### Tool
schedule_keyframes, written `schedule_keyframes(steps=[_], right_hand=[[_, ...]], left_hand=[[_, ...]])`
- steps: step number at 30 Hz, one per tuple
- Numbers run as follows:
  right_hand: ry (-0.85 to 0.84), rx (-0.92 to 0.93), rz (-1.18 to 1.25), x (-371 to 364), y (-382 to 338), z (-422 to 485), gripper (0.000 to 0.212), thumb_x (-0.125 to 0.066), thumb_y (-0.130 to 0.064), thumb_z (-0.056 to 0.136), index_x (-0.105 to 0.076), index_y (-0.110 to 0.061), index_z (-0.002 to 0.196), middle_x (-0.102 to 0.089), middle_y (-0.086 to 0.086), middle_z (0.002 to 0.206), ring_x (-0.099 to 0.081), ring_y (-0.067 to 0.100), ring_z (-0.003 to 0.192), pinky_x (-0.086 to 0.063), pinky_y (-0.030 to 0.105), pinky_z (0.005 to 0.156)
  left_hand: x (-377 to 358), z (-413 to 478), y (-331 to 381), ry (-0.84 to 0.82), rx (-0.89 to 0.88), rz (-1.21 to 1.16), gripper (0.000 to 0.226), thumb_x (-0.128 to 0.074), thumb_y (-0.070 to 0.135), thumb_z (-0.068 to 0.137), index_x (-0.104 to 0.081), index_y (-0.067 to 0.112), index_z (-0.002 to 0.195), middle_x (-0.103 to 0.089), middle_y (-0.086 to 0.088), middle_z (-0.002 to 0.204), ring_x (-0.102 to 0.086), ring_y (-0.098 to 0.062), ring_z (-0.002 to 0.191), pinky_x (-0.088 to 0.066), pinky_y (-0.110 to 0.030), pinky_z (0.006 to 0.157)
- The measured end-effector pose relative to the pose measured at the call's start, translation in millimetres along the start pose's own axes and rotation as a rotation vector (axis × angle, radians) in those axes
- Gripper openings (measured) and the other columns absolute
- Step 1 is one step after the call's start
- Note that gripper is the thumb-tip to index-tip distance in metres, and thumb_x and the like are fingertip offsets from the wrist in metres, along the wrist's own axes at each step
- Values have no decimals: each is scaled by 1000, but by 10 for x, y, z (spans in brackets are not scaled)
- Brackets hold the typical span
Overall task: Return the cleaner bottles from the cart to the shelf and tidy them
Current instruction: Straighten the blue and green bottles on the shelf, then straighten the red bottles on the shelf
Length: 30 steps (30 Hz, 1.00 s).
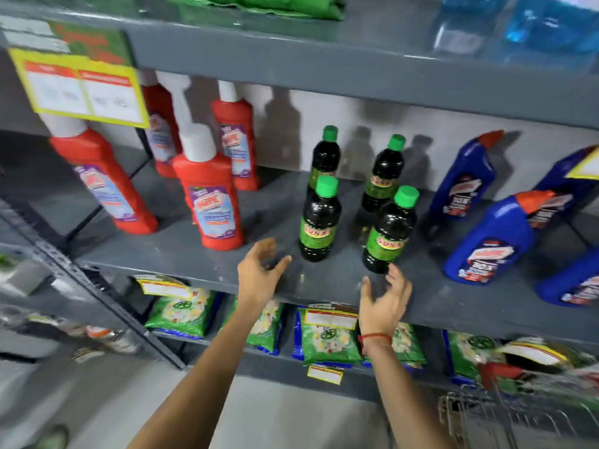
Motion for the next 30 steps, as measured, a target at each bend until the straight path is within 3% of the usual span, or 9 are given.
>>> schedule_keyframes(steps=[3,6,9,12,14,17,22,30], right_hand=[[-119,170,58,-272,-256,-324,33,-67,-2,78,-58,-1,110,-56,21,104,-58,33,96,-47,39,87],[-380,271,120,-714,-596,-474,32,-68,-9,79,-58,-6,109,-57,11,103,-57,20,92,-49,35,85],[-605,218,160,-1191,-894,-524,48,-74,-17,75,-53,-7,118,-56,13,110,-54,19,96,-50,39,87],[-745,132,145,-1594,-1068,-529,73,-80,-22,68,-43,-5,129,-52,18,125,-54,27,112,-46,42,98],[-779,97,117,-1768,-1115,-514,79,-81,-24,67,-41,0,130,-50,21,131,-50,31,121,-41,40,103],[-809,94,127,-1893,-1138,-514,67,-77,-19,73,-43,2,127,-53,21,128,-51,31,120,-39,31,99],[-808,59,151,-1945,-1133,-576,69,-72,-16,77,-36,1,134,-51,19,134,-50,30,122,-40,39,106],[-757,96,107,-1991,-1115,-644,59,-70,-24,79,-41,-4,126,-57,17,126,-55,29,115,-44,34,98]], left_hand=[[558,10,-121,129,-20,-20,18,-72,15,76,-63,20,91,-68,1,89,-61,10,73,-44,-1,63],[1104,128,-252,272,-28,-5,11,-69,18,77,-63,22,85,-69,0,86,-62,2,76,-49,-16,72],[1520,308,-410,416,31,17,26,-71,26,76,-60,17,98,-66,-6,99,-63,-19,91,-51,-34,82],[1806,513,-508,480,47,35,53,-75,26,71,-50,15,116,-55,-13,115,-55,-23,103,-48,-37,84],[1924,658,-567,488,46,94,70,-79,25,66,-43,10,125,-48,-16,123,-49,-26,111,-45,-42,93],[1994,822,-623,436,66,131,87,-81,27,63,-33,9,133,-39,-17,133,-39,-28,125,-35,-41,107],[2065,1105,-691,372,92,137,86,-84,29,58,-37,8,127,-51,-18,128,-49,-33,118,-42,-49,101],[2083,1230,-808,432,142,210,74,-83,33,56,-48,9,117,-62,-17,116,-58,-34,105,-45,-36,85]])
Point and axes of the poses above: each hand's wrist, its own z-axis towards the middle knuckle, its own x-axis out of the back of the hand, y = z × x, the point moved 1 cm from there along z, towards the middle knuckle
